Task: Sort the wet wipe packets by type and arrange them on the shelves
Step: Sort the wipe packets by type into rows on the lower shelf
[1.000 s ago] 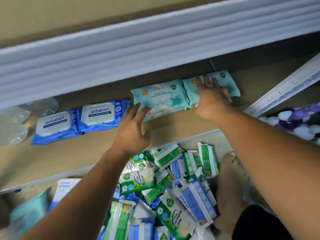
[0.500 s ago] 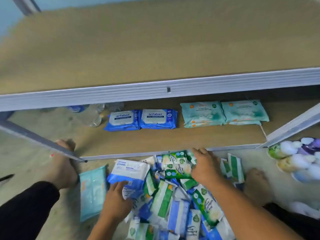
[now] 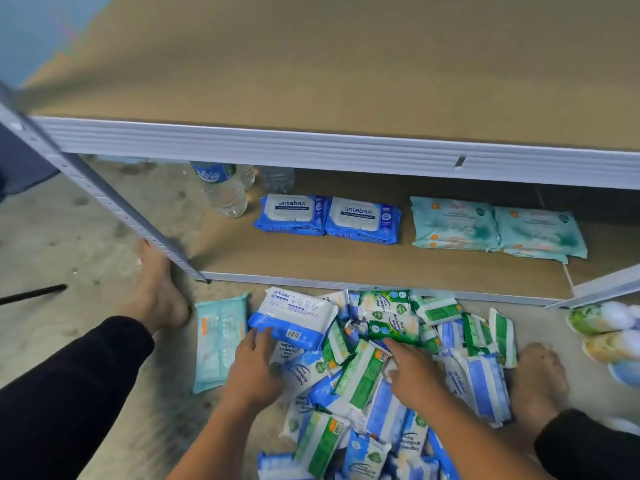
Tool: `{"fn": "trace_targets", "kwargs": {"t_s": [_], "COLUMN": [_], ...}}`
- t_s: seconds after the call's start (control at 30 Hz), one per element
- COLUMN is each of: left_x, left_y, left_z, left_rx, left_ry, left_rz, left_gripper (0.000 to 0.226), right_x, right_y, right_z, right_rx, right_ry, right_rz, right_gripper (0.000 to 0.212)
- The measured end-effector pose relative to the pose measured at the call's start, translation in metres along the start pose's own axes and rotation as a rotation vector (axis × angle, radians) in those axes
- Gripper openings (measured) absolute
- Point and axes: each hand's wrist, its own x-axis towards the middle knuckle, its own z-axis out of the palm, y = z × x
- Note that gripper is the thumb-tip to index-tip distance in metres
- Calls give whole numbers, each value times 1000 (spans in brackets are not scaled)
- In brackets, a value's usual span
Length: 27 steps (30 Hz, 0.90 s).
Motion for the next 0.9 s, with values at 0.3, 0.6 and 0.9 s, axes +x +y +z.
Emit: {"fn": "trace_targets", "kwargs": {"t_s": [0.3, 0.6, 0.9], "left_x": [86, 109, 93], "left_y": [21, 29, 40], "left_z": [-9, -1, -8], "left_rx": [491, 785, 620], "left_ry": [-152, -238, -144], "left_rz": [243, 344, 365], "left_gripper": [109, 120, 99], "right_x": [18, 34, 20], "right_y": [-2, -6, -4], "right_z": [-1, 3, -1], "right_rx": [130, 133, 208], "right_ry": [12, 2, 78], "right_rz": [115, 206, 174], "right_gripper": [53, 52, 30]}}
